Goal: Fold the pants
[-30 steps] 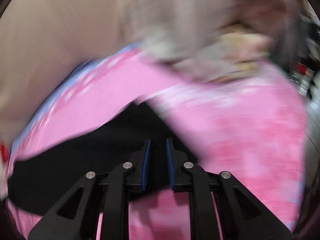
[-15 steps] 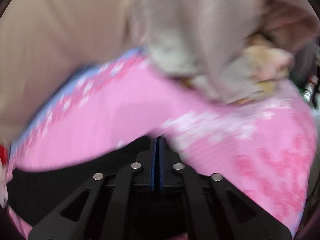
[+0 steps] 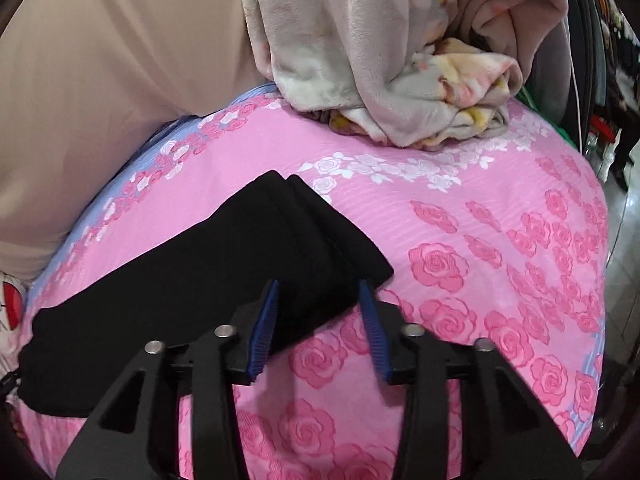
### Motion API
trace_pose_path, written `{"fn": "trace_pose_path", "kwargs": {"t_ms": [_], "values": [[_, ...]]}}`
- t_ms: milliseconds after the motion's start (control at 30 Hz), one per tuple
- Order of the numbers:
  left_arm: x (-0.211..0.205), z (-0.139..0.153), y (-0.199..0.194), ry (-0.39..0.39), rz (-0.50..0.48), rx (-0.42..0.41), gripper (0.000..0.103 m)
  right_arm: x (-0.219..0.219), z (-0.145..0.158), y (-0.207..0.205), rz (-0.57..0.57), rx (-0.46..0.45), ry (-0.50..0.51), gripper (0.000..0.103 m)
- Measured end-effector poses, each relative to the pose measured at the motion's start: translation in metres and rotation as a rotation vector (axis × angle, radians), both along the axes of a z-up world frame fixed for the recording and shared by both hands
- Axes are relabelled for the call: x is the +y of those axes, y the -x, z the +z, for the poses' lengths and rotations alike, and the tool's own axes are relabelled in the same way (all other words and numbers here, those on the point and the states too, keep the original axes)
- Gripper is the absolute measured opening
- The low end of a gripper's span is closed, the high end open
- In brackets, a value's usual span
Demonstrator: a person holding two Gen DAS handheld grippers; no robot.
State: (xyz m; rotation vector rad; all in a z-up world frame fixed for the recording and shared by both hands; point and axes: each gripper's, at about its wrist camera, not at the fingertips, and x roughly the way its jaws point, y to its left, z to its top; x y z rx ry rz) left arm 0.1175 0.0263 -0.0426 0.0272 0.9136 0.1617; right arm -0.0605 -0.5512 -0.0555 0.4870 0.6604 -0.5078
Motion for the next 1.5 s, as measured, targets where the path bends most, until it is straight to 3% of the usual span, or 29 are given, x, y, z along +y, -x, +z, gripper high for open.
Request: {"fn": "trace_pose_path", "kwargs": {"t_ms": [100, 200, 300, 367, 433, 500, 633, 767, 1033, 1100, 1133, 1200, 1300, 1400, 1500], "values": [[0.004, -0.001, 0.003, -0.019, 0.009, 0.009, 0.086, -0.016, 0.012, 0.017, -0.076, -0.033, 0.048, 0.011], [0.012, -0.009, 0.004, -0.024, 0.028, 0.025, 0.086, -0.04, -0.015, 0.014, -0.157, 0.076, 0.004, 0.007], [0.015, -0.021, 0.002, -0.02, 0.038, 0.065, 0.085, -0.037, -0.001, 0.026, -0.127, -0.001, -0.031, 0.01], [0.014, -0.024, 0.003, -0.019, 0.036, 0.067, 0.086, -0.032, 0.006, 0.04, -0.13, -0.055, -0.037, 0.029], [0.014, -0.024, 0.003, -0.016, 0.031, 0.066, 0.086, -0.027, 0.007, 0.048, -0.108, -0.124, -0.108, 0.046], [0.013, -0.024, 0.002, -0.011, 0.029, 0.068, 0.086, -0.02, 0.002, 0.042, -0.059, -0.137, -0.163, 0.047], [0.01, -0.022, 0.001, -0.009, 0.017, 0.062, 0.086, -0.012, -0.009, 0.024, -0.077, -0.041, -0.13, 0.048], [0.016, -0.014, 0.008, -0.016, 0.027, 0.042, 0.086, 0.011, 0.01, 0.031, -0.105, -0.09, 0.007, 0.049], [0.02, -0.018, 0.003, -0.012, 0.044, 0.052, 0.086, 0.006, -0.004, -0.032, 0.045, 0.071, 0.053, 0.048], [0.016, -0.02, 0.003, -0.023, 0.036, 0.06, 0.086, 0.011, -0.006, -0.039, 0.053, 0.098, 0.088, 0.029], [0.014, -0.02, 0.004, -0.03, 0.038, 0.061, 0.086, 0.013, -0.001, -0.039, 0.061, 0.087, 0.105, 0.009], [0.012, -0.015, 0.002, -0.035, 0.042, 0.059, 0.086, 0.015, 0.018, -0.037, 0.054, 0.08, 0.196, 0.009], [0.005, -0.002, 0.002, -0.047, 0.025, 0.026, 0.086, 0.001, 0.034, -0.03, 0.027, 0.057, 0.223, 0.007], [-0.005, -0.004, -0.002, -0.059, 0.005, 0.029, 0.086, -0.023, -0.006, -0.04, 0.077, 0.132, 0.119, 0.008], [-0.013, -0.019, -0.008, -0.071, 0.001, 0.083, 0.086, -0.02, 0.003, -0.031, 0.075, 0.094, 0.114, 0.013]]}}
